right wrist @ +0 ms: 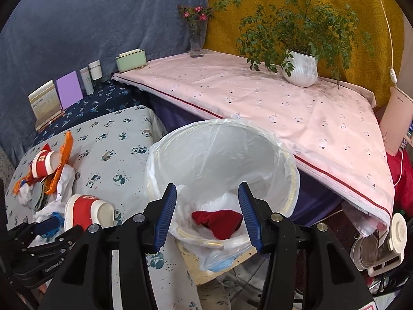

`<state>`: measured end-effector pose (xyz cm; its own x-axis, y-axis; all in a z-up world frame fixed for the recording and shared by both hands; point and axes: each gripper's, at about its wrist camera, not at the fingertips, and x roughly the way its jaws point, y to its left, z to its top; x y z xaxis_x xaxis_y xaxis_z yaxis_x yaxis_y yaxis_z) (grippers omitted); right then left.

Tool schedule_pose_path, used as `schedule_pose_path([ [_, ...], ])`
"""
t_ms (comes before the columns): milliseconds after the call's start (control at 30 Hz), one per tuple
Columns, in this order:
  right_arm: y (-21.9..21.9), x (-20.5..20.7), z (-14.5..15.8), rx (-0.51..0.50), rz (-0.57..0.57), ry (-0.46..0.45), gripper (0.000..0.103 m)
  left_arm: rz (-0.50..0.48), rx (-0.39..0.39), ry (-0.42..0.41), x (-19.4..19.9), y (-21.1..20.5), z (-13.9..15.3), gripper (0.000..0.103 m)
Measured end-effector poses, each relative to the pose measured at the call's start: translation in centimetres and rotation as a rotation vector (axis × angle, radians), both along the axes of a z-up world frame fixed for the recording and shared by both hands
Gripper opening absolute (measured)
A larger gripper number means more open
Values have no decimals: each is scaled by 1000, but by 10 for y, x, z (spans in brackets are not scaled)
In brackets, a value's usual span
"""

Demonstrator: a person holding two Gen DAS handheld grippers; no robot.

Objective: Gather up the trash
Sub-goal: 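Carry the red-white cup over the bin and open the left tool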

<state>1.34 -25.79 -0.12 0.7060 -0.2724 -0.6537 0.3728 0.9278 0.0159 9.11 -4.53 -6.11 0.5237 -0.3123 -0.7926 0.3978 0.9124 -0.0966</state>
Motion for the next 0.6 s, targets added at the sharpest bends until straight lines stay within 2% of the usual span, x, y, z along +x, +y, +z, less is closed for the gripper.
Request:
schedule_pose_path([
  [100,3,1,-2,1,5,4,48,-51,-14,1,-2,-8,-4,47],
  [200,3,3,-3,2,5,8,48,-87,-33,9,-5,-17,-5,27],
  [267,1,4,-3,2,4,9,48,-111,-41,11,-7,-24,-2,9],
  [367,-1,5,-4,2,-1,9,48,-136,-55,-6,-9,-32,4,3],
  [600,-12,5,-3,6,-24,-1,48,-193,-80,-65,-12,-60,25,3],
])
